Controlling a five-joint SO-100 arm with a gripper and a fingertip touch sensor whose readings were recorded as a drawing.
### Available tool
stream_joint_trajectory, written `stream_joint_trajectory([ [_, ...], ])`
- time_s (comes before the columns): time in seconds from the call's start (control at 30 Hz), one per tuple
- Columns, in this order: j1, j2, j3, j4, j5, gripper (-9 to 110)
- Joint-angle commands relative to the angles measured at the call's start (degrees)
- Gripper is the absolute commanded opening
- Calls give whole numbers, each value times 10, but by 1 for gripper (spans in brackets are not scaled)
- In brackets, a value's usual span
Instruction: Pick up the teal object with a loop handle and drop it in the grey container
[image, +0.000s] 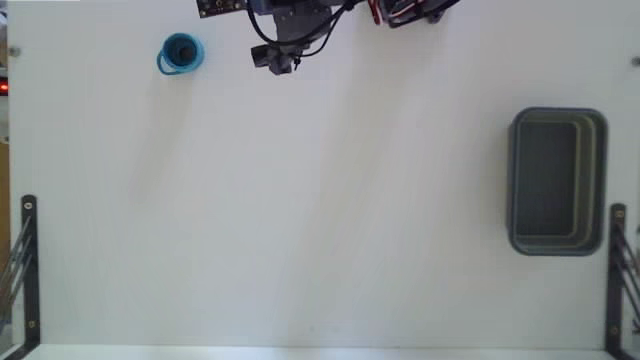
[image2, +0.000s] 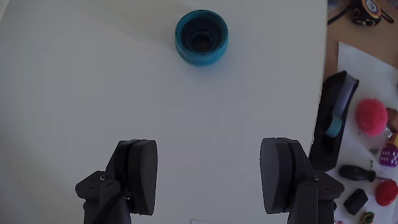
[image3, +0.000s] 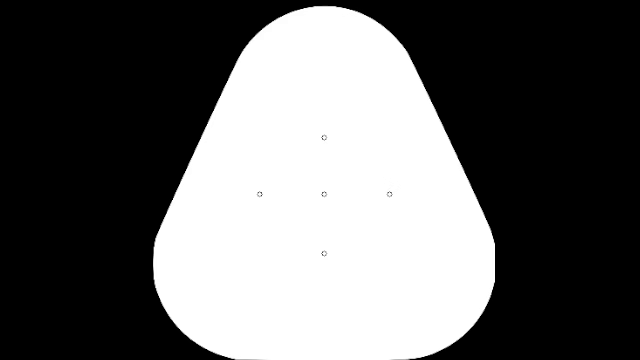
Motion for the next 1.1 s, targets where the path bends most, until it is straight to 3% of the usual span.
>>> stream_joint_trajectory([
  [0.0, 13, -13, -4, -29, 3, 110],
  [1.07, 13, -304, -132, -192, 3, 110],
])
